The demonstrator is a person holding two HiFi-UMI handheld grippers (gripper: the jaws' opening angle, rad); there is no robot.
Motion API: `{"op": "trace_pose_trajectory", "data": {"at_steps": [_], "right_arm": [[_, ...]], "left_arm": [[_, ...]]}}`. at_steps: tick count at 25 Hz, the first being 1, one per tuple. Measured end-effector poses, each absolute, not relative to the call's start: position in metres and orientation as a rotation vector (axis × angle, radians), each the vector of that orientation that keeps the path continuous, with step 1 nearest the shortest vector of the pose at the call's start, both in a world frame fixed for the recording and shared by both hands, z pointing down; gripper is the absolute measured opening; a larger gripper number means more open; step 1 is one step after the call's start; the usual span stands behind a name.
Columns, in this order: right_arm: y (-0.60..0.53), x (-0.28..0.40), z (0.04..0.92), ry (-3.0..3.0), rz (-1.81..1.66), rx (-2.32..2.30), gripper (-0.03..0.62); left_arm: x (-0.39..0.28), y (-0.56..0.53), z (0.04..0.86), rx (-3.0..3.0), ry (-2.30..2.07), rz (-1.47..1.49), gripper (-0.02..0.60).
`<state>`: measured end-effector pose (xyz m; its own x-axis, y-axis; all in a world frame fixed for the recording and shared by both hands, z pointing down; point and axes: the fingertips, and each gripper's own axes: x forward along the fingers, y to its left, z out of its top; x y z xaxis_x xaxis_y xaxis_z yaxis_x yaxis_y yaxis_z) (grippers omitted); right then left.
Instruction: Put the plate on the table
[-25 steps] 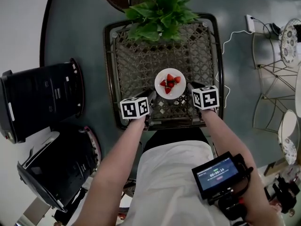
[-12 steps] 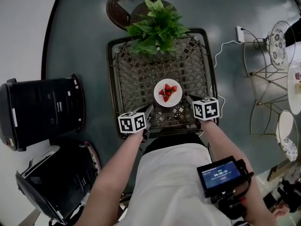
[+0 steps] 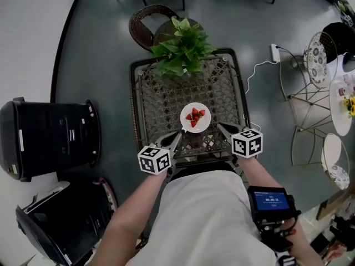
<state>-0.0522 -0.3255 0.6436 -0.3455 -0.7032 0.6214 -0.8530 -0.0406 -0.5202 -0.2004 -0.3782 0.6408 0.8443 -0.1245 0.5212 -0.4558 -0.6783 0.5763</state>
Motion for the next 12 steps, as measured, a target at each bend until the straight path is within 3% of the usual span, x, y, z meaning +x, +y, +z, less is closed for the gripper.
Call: {"op": "trace_pose_trajectory", "data": {"at_steps": [12], "right_arm": [[-0.310, -0.076, 0.572, -2.291, 1.122, 1.711, 0.005]], "left_arm": [[-0.199, -0.349, 0.583, 2.475, -0.303, 0.486, 0.005]]}}
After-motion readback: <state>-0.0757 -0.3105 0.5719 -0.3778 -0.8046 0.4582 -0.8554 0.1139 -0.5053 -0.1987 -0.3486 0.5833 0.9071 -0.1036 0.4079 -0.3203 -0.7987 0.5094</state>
